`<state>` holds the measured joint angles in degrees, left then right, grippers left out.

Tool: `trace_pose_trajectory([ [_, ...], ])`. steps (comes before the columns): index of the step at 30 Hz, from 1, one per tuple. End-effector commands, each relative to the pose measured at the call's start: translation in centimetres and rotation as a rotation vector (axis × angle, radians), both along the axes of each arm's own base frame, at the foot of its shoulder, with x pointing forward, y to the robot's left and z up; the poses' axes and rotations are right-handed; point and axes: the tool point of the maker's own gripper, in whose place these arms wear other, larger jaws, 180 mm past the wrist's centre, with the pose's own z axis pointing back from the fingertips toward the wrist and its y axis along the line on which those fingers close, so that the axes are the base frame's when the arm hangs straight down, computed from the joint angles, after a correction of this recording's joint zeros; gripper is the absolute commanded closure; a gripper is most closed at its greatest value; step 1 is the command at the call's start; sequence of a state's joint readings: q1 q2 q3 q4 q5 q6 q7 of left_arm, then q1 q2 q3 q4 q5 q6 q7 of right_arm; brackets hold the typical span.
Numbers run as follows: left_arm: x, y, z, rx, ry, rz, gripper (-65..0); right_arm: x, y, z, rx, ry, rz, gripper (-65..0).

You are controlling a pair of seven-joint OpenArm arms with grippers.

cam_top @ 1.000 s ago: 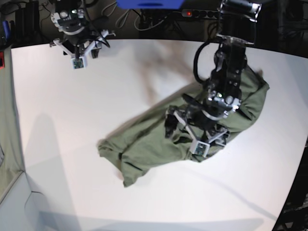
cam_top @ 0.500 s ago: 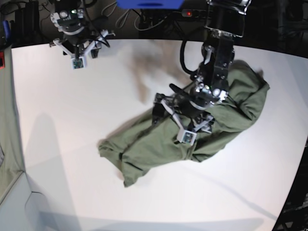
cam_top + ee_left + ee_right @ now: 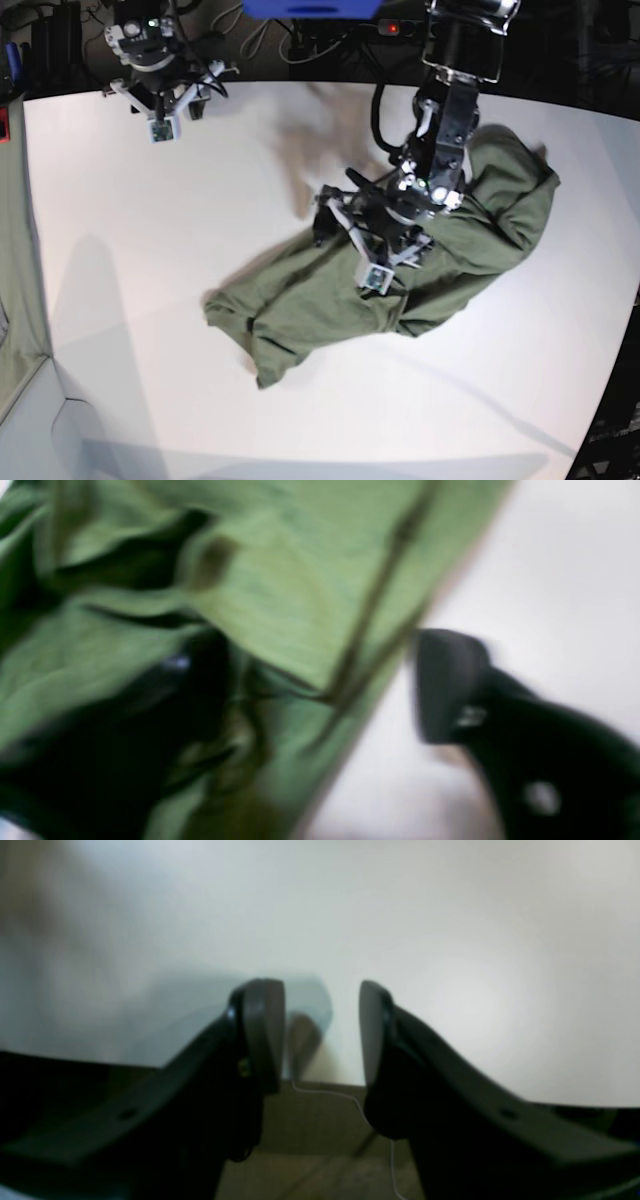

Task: Layout the t-shirt on the table in an organized manner, then fold the t-shirt properly
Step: 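Pull the shirt fabric outward with the left gripper to spread it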

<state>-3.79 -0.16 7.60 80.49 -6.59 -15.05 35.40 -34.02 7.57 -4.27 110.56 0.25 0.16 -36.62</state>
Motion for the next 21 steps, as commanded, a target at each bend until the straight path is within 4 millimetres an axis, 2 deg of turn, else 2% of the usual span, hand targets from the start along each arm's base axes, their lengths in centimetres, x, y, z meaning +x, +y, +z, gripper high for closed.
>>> trace_pose_trajectory([
  [1, 1.7, -0.4, 2.1, -0.025, -0.067, 0.001, -31.9, 0.5, 0.0, 0.7, -0.001, -0.034, 0.005, -25.4],
  [4, 1.8, -1.2, 1.8, -0.047, -0.05, 0.013, -5.4, 0.5, 0.0, 0.7, -0.001, -0.034, 0.003, -25.4],
  [5, 2.0, -0.6, 1.6, -0.05, -0.04, 0.036, 0.0, 0.5, 0.0, 0.7, -0.001, -0.034, 0.003, -25.4],
  [8, 2.5, -0.1, 2.1, -0.082, -0.045, 0.082, -2.8, 0.5, -0.1, 0.7, -0.002, -0.035, 0.002, -25.4],
  [9, 2.8, 0.3, 2.8, -0.096, -0.063, 0.099, -1.5, 0.5, -0.1, 0.7, -0.002, -0.036, 0.002, -25.4],
  [14, 4.8, 2.7, 9.0, -0.124, -0.228, 0.166, -0.4, 0.5, -0.1, 0.7, -0.003, -0.033, 0.002, -25.4],
  [17, 7.1, 3.4, 13.4, -0.119, -0.34, 0.171, -0.4, 0.4, -0.1, 0.6, -0.003, -0.032, 0.002, -25.4],
  [21, 11.0, 3.6, 16.1, -0.118, -0.393, 0.172, -0.4, 0.4, -0.1, 0.6, -0.003, -0.03, 0.002, -25.4],
])
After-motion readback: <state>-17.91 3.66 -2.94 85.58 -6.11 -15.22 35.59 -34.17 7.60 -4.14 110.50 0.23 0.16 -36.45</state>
